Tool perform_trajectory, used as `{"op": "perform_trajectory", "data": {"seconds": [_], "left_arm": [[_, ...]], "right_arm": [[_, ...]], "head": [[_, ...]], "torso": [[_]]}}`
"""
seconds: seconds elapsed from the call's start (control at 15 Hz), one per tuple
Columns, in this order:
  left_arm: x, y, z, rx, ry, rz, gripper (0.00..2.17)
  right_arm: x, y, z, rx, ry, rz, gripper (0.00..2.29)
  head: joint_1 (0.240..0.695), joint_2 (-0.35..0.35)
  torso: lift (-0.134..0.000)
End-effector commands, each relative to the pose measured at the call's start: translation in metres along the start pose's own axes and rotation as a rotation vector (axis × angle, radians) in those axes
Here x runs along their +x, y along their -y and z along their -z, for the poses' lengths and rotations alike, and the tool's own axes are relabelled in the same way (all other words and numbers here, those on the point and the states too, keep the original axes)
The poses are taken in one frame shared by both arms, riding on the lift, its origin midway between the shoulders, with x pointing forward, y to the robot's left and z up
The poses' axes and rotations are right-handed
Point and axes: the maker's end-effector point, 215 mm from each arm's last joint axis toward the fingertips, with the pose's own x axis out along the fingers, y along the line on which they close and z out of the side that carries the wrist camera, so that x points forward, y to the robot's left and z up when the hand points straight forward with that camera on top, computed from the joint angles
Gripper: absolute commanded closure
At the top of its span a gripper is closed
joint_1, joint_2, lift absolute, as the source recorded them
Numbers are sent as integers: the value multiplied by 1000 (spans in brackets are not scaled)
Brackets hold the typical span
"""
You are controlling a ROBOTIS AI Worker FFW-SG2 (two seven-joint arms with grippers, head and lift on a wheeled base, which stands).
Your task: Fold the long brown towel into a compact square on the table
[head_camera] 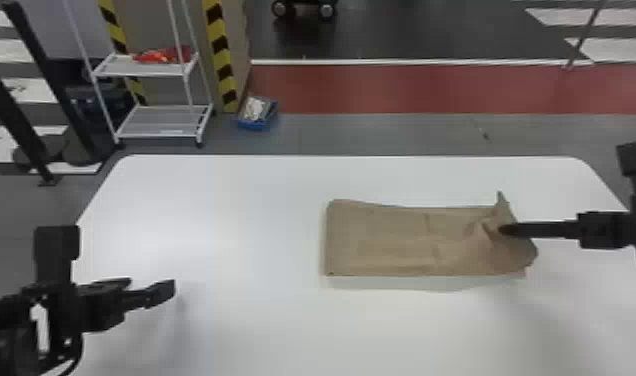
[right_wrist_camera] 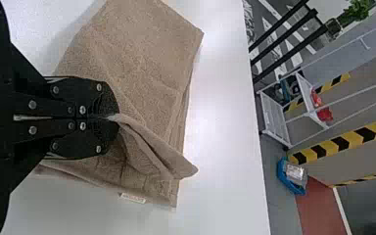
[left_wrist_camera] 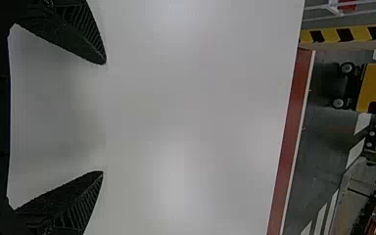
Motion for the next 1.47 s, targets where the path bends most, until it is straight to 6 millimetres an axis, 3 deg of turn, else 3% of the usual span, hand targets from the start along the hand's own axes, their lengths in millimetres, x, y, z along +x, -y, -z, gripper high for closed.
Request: {"op": "perform_trajectory", "data": {"seconds": [0.0, 0.27, 0.4, 0.47, 0.6, 0.87, 1.0, 1.13, 1.4], "left_arm": [[1, 2, -1, 4, 0, 5, 66], [2, 20, -10, 45, 36, 65, 63], [2, 38, -17, 111, 93, 120, 66], [2, 52, -21, 160, 133, 151, 70], [0, 80, -31, 255, 228, 194, 90], [-9, 157, -40, 329, 317, 296, 147], [-12, 198, -41, 361, 341, 352, 157], [-8, 231, -34, 378, 334, 396, 191], [-7, 242, -32, 390, 332, 407, 194]], "right_arm": [[-7, 5, -7, 9, 40, 7, 1649], [-30, -1, -28, 80, 202, -55, 1649], [-28, 1, -22, 59, 193, -47, 1649], [-22, 3, -9, 36, 174, -38, 1649], [-12, 3, 6, 17, 172, -42, 1649], [-16, 2, 3, 105, 240, -70, 1649], [-13, -7, 7, 175, 246, -106, 1649], [3, -18, 16, 190, 242, -132, 1649], [29, -39, 20, 173, 238, -181, 1649]], "head": [[695, 5], [695, -18], [695, -30], [695, -46], [695, -62], [695, -114], [695, -144], [695, -191], [695, -216]], "torso": [[-123], [-123], [-123], [-123], [-123], [-123], [-123], [-123], [-123]]}}
